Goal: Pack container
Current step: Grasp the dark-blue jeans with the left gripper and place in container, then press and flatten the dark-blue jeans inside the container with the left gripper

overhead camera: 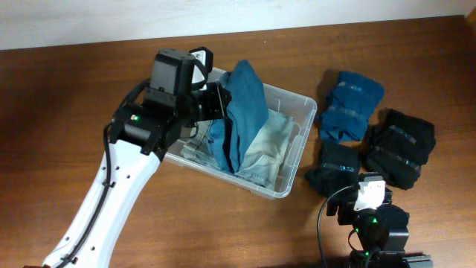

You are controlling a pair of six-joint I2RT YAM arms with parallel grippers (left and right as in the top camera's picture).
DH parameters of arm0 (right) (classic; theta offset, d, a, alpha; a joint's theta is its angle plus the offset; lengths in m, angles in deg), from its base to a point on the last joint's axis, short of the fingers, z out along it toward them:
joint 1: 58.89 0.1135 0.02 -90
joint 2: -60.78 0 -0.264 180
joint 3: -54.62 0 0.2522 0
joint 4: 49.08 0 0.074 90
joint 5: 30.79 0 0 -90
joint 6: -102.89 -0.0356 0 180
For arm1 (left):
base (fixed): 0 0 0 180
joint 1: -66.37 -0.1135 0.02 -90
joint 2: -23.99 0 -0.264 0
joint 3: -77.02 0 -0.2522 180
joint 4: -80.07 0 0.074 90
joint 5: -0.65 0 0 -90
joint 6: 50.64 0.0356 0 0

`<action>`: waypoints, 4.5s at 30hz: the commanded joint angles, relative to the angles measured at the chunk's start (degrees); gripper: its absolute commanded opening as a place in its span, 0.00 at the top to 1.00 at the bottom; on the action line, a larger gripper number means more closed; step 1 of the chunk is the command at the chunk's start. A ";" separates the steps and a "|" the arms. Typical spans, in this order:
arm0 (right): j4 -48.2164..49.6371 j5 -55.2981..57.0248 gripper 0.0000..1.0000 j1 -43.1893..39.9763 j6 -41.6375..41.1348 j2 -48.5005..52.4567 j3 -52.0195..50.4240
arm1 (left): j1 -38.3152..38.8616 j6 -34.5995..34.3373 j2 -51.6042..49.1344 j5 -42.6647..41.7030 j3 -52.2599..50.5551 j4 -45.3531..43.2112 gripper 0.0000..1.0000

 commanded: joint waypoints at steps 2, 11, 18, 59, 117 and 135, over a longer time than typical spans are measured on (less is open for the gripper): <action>-0.02 -0.50 0.01 -0.37 0.35 -0.48 -0.33 | 2.58 -1.75 -0.13 4.83 1.03 -0.07 1.00; -0.04 -0.52 0.02 -0.37 0.35 -0.48 -0.33 | 2.64 -1.77 2.16 6.80 1.05 -4.13 1.00; -0.02 -0.52 0.02 -0.37 0.35 -0.48 -0.33 | 1.75 -1.33 4.39 11.96 1.03 -4.20 1.00; -0.04 -0.52 0.02 -0.37 0.35 -0.48 -0.33 | -9.60 3.21 -2.08 24.98 1.05 16.31 0.95; -0.02 -0.52 0.02 -0.37 0.35 -0.48 -0.33 | -29.57 30.75 -20.65 14.27 2.10 23.69 0.72; -0.02 -0.52 0.01 -0.37 0.35 -0.48 -0.33 | -18.60 32.85 -10.45 6.16 12.74 28.52 0.67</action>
